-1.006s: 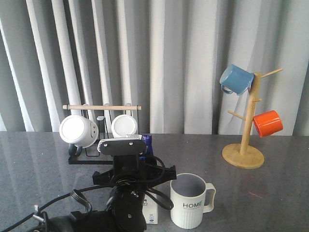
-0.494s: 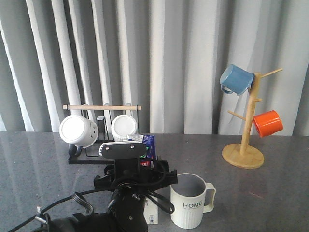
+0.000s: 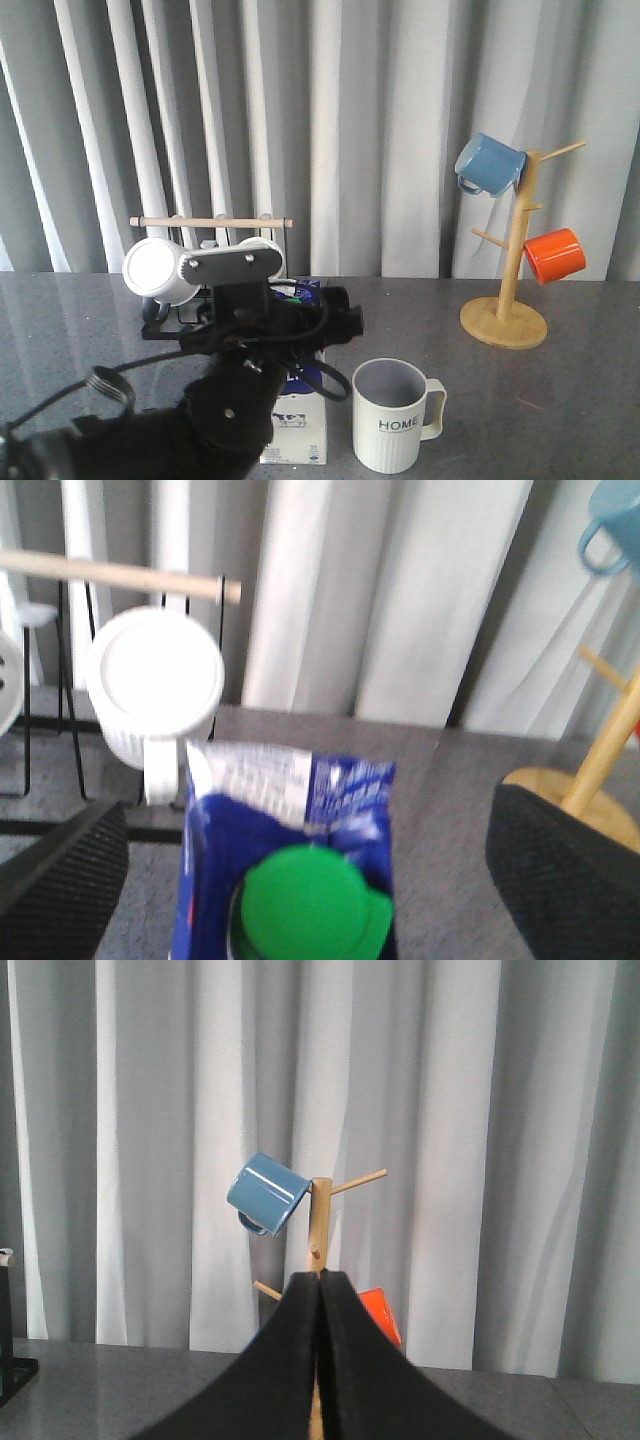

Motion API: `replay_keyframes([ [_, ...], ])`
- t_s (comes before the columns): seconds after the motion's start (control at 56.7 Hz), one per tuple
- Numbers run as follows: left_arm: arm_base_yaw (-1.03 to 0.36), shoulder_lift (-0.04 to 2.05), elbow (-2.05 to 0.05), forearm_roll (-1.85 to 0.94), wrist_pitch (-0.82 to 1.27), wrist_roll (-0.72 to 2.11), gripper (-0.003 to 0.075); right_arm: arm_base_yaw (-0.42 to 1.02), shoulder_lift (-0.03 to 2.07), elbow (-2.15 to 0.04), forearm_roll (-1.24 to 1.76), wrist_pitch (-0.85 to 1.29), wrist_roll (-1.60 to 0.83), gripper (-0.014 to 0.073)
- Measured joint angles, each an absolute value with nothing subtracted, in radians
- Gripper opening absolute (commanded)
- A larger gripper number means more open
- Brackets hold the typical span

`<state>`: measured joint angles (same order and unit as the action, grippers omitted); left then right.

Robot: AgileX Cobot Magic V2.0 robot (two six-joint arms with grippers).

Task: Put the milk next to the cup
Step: 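Lower the milk carton beside the mug and open the left gripper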

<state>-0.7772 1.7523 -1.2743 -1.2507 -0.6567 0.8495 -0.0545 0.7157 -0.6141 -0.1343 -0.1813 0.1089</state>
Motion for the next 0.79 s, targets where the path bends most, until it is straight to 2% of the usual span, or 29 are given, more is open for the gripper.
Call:
replay_keyframes([
  [0.071, -0.777, 1.697, -1.274, -1.246, -0.646, 0.849, 0.0536, -0.054, 0.716, -0.614, -0.134, -0.181, 0.109, -0.0008],
  [0.124, -0.777, 1.657, -1.274, -1.234, -0.628, 0.849, 0.0409, -0.054, 0.716, -0.614, -0.134, -0.181, 0.109, -0.0008],
  [0.229, -0.777, 1.583, -1.274, -1.214, -0.577, 0.849, -0.0013, -0.054, 0.716, -0.614, -0.134, -0.181, 0.109, -0.0008],
  [0.6, -0.777, 1.477, -1.274, -1.204, -0.495, 0.849, -0.0008, -0.054, 0.716, -0.614, -0.134, -0.181, 0.109, -0.0008],
  [0.794, -0.787, 1.477, -1.306, -1.200, -0.443, 0.668, -0.0008, -0.054, 0.716, -0.614, -0.134, -0.181, 0.109, -0.0008],
])
